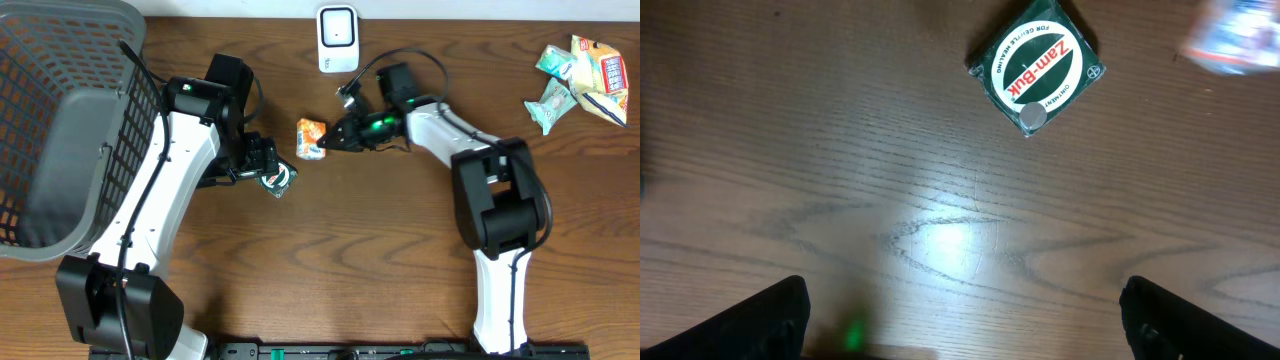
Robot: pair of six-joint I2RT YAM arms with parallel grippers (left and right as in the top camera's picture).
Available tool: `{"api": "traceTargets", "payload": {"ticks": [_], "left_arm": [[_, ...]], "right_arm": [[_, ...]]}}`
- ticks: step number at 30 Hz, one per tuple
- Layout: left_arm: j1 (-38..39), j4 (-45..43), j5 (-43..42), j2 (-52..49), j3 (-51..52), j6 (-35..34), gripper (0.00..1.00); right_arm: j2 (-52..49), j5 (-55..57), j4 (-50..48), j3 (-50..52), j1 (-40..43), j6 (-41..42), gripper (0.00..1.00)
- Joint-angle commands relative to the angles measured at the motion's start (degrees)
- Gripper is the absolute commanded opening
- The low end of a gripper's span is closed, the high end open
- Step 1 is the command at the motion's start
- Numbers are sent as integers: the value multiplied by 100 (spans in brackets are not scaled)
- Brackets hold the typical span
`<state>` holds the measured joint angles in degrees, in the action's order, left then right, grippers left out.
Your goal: Scan the item barcode
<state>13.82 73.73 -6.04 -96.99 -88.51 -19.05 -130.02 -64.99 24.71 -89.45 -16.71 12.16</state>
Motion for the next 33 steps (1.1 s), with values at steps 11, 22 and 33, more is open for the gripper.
{"api": "traceTargets", "payload": {"ticks": [11, 22, 33], "left_arm": [[0, 39, 11, -22, -61, 37, 97], [0, 39, 11, -22, -61, 37, 98], [0, 39, 11, -22, -61, 37, 98]], "right_arm": [[-39, -2452, -22, 22, 1084, -1226, 1], [-39, -2452, 0, 22, 1231, -1552, 1], [227, -2455, 647, 22, 1113, -2170, 1]]}}
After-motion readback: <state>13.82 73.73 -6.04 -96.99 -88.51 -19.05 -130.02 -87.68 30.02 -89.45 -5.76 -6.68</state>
